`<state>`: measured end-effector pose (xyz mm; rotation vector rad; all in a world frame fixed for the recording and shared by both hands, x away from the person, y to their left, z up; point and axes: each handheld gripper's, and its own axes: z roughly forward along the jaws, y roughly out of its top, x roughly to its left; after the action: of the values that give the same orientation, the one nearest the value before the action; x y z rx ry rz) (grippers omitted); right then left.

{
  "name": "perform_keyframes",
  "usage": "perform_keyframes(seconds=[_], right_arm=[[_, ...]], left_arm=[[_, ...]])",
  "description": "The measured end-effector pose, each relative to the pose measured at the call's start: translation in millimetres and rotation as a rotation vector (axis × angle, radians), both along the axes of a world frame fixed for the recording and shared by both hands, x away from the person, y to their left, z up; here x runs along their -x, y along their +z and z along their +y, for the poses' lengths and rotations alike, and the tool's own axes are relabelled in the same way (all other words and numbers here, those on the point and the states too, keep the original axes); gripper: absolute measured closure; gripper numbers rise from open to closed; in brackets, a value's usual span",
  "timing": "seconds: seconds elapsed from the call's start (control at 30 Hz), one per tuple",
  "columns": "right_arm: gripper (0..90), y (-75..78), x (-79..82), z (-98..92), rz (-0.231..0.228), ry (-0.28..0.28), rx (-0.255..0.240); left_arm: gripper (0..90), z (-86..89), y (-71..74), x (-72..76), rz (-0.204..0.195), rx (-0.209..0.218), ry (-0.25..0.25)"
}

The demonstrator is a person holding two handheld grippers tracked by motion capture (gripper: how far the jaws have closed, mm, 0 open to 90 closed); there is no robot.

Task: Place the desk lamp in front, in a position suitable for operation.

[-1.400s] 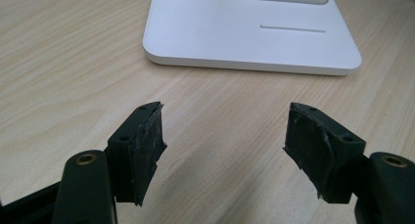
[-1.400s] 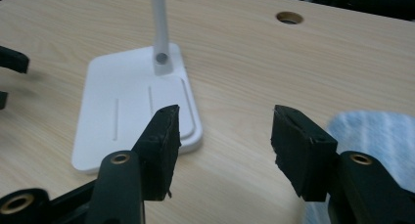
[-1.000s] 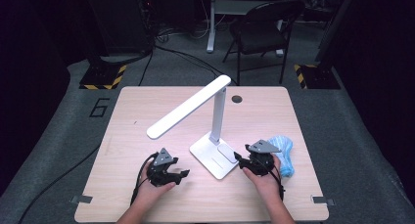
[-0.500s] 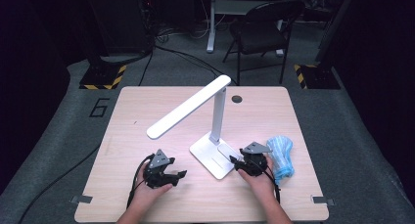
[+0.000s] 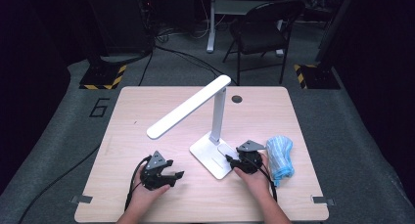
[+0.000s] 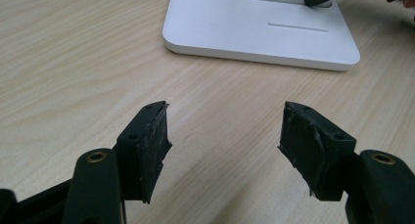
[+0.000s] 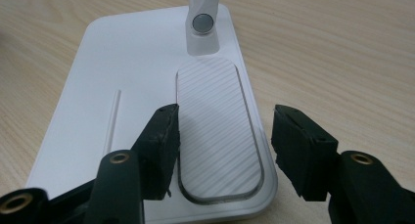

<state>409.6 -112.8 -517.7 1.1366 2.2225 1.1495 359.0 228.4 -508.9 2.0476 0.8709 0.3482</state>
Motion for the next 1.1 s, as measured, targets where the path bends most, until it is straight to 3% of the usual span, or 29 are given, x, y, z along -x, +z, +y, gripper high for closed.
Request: perform_keyframes(seconds=[0.1, 0.23, 0.43, 0.53, 1.1], right_arm=[[43.7, -1.5, -2.1, -1.4, 0.019, -0.002, -0.03], [44.2, -2.2, -4.2, -1.1, 0.025, 0.003, -0.044], [45.5, -0.7, -4.7, 1.7, 0.012, 0.002, -0.018], [45.5, -1.3, -5.7, 0.7, 0.028, 0.002, -0.036], [46.2, 0.0, 1.1, 9.3, 0.027, 0.044, -0.019]], left_arm=[[36.5, -1.2, -0.6, 1.3, 0.015, 0.001, -0.005], [36.9, -0.6, -0.2, 2.0, 0.003, -0.002, -0.005], [37.5, 1.3, -0.9, 3.2, -0.001, 0.008, 0.02], [37.8, 1.7, -1.2, 3.4, -0.004, 0.003, 0.019], [37.8, 3.4, -0.6, 3.4, 0.012, 0.004, 0.021]])
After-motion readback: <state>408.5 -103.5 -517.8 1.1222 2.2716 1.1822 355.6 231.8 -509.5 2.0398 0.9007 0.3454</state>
